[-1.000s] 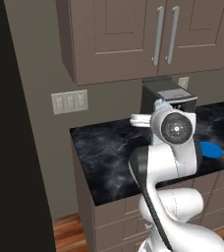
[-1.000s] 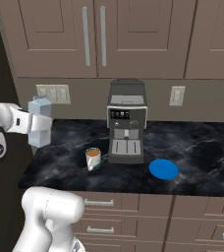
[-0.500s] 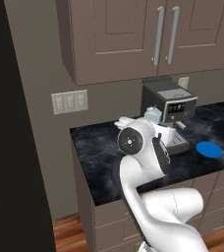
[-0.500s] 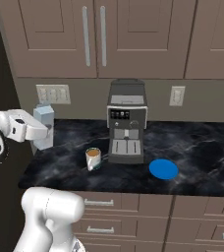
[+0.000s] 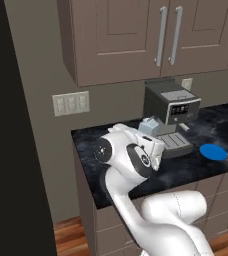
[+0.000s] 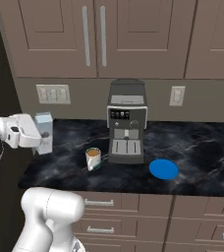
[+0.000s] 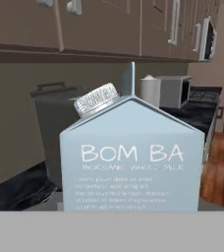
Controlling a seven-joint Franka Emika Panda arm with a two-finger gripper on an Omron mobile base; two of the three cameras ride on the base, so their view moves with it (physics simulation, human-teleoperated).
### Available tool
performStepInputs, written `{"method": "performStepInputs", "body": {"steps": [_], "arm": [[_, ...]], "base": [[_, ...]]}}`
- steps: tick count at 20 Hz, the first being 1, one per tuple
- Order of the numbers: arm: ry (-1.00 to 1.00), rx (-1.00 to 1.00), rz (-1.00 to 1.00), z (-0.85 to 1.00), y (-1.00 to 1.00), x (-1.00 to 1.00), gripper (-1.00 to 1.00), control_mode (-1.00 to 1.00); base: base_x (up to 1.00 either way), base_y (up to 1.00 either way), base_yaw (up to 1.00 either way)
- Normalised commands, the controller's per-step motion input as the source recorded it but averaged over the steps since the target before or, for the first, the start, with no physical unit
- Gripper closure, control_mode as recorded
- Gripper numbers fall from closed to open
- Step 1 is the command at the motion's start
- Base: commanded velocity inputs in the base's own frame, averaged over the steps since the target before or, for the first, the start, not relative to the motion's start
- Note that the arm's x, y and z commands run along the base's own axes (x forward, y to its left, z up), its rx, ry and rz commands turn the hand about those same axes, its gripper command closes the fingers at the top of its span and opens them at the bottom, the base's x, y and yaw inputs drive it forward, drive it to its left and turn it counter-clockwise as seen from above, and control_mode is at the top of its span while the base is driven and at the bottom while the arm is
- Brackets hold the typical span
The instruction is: Take a sugar cube from the saucer and place it inside the coffee. Then, grab milk from the fridge and place it next to the coffee on the counter to sweeten the coffee.
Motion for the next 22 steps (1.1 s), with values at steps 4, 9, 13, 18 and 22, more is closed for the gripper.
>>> {"method": "performStepInputs", "body": {"steps": [4,9,13,18,22], "arm": [[0.00,0.00,-0.24,-0.36,0.16,0.12,1.00,-1.00],[0.00,0.00,-0.23,-0.46,0.02,0.29,1.00,-1.00],[0.00,0.00,-0.20,-0.36,0.00,0.41,1.00,-1.00],[0.00,0.00,-0.12,-0.26,0.06,0.35,1.00,-1.00],[0.00,0.00,-0.06,-0.20,0.15,0.13,1.00,-1.00]], "base": [[0.00,0.00,0.00],[0.00,0.00,0.00],[0.00,0.00,0.00],[0.00,0.00,0.00],[0.00,0.00,0.00]]}}
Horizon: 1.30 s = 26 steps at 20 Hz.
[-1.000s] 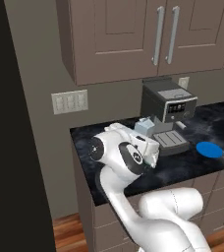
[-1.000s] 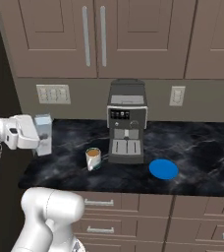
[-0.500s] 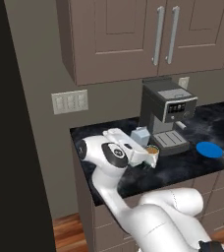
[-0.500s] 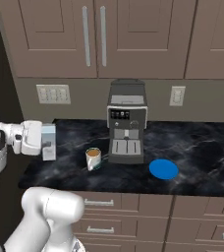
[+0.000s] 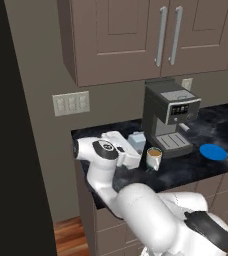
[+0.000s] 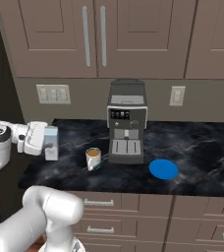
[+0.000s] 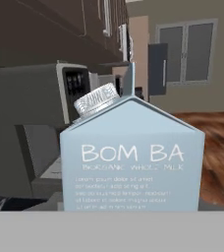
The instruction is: Take a sugar cube from the saucer and place it inside the coffee. Then, grab milk from the fridge and place it next to the coffee on the counter to sweeten the coffee.
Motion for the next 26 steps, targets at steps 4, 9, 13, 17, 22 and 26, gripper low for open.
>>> {"method": "performStepInputs", "body": {"steps": [4,9,13,17,22,26], "arm": [[0.00,0.00,-0.05,-0.28,0.05,0.17,1.00,-1.00],[0.00,0.00,-0.04,-0.32,0.00,0.27,1.00,-1.00],[0.00,0.00,-0.04,-0.32,0.00,0.26,1.00,-1.00],[0.00,0.00,-0.04,-0.34,0.00,0.21,1.00,-1.00],[0.00,0.00,-0.04,-0.33,0.00,0.20,1.00,-1.00],[0.00,0.00,-0.03,-0.32,0.00,0.19,1.00,-1.00]], "base": [[0.00,0.00,0.00],[0.00,0.00,0.00],[0.00,0.00,0.00],[0.00,0.00,0.00],[0.00,0.00,0.00],[0.00,0.00,0.00]]}}
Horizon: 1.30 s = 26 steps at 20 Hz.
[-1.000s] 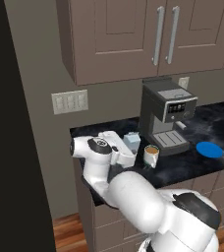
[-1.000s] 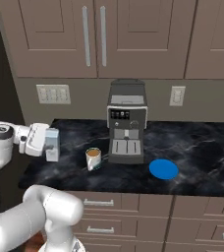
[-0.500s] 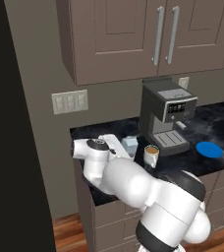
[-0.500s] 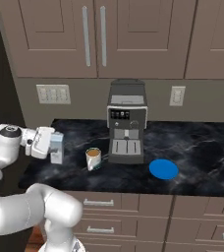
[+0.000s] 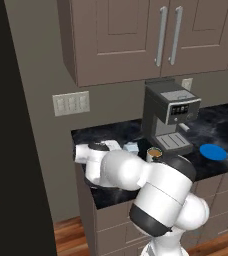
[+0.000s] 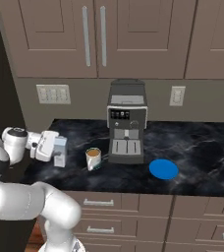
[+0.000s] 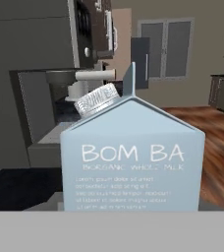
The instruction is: Take a sugar cube from the saucer and place it inside the coffee. Then, grab milk from the fridge and place it next to the coffee on the counter to sweeten the coffee.
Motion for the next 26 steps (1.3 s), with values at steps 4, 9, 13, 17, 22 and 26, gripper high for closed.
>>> {"method": "performStepInputs", "body": {"steps": [4,9,13,17,22,26], "arm": [[0.00,0.00,-0.03,-0.32,0.00,0.20,1.00,-1.00],[0.00,0.00,-0.03,-0.34,0.00,0.20,1.00,-1.00],[0.00,0.00,-0.04,-0.35,0.00,0.13,1.00,-1.00],[0.00,-0.01,-0.05,-0.36,0.00,0.10,1.00,-1.00],[0.00,-0.04,-0.05,-0.40,0.05,0.03,-1.00,-1.00],[0.00,-0.04,-0.07,-0.35,0.01,0.00,-1.00,-1.00]], "base": [[0.00,0.00,0.00],[0.00,0.00,0.00],[0.00,0.00,0.00],[0.00,0.00,0.00],[0.00,0.00,0.00],[0.00,0.00,0.00]]}}
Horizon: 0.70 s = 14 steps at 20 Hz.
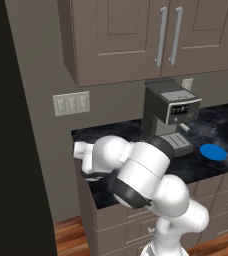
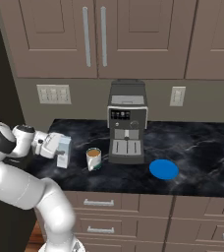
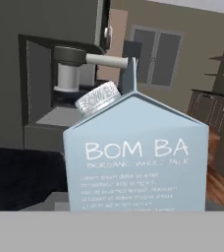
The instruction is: Take a sugar cube from the saucer and place it inside the coffee. Then, grab milk from the fridge and place it next to the coffee on the counter to sweeten the coffee.
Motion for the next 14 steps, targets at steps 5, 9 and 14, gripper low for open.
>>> {"method": "performStepInputs", "body": {"steps": [5,9,14], "arm": [[0.00,-0.03,-0.07,-0.20,0.00,0.00,-1.00,-1.00],[0.00,-0.01,-0.07,-0.01,0.00,-0.02,-1.00,-1.00],[0.00,0.00,-0.05,0.00,0.00,-0.16,-1.00,-1.00]], "base": [[0.00,0.00,0.00],[0.00,0.00,0.00],[0.00,0.00,0.00]]}}
